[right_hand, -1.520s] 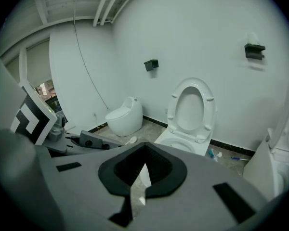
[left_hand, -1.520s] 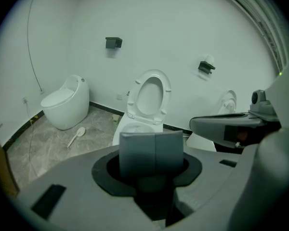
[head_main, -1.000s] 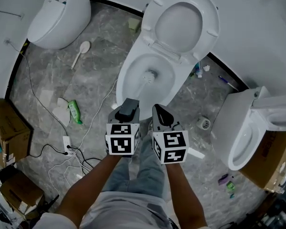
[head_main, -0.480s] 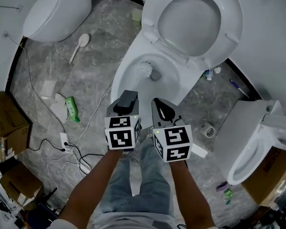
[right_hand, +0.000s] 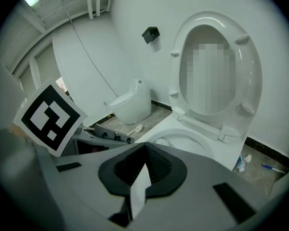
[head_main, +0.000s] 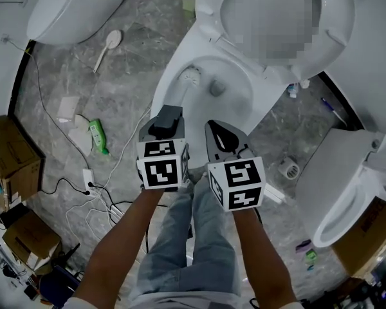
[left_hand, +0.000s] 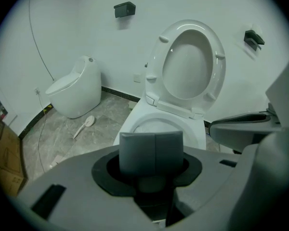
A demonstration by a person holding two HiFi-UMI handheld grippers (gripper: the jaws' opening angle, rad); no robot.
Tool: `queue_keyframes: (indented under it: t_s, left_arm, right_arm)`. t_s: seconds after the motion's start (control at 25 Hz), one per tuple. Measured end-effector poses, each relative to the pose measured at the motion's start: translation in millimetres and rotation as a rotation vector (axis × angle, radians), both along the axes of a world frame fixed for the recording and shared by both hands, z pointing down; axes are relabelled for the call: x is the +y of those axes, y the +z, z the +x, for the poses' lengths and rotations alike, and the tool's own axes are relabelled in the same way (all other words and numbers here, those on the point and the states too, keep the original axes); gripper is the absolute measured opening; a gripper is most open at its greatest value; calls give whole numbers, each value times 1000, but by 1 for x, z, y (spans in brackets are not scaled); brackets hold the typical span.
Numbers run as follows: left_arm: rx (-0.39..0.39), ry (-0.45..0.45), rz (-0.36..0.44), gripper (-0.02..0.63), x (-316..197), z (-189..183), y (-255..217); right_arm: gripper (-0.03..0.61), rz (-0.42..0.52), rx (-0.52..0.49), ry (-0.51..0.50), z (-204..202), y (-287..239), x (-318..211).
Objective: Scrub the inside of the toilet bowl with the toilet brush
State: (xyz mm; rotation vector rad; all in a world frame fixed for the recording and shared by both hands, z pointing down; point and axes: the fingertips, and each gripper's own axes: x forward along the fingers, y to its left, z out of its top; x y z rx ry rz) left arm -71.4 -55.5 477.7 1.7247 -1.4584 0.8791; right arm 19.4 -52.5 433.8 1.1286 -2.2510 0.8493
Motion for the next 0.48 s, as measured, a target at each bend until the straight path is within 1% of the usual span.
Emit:
queue_keyframes:
  t_s: [0.48]
  left_arm:
    - [-52, 47, -46, 156, 16, -27, -4]
  right_arm:
    - [-2, -12, 24, -4, -16, 3, 14]
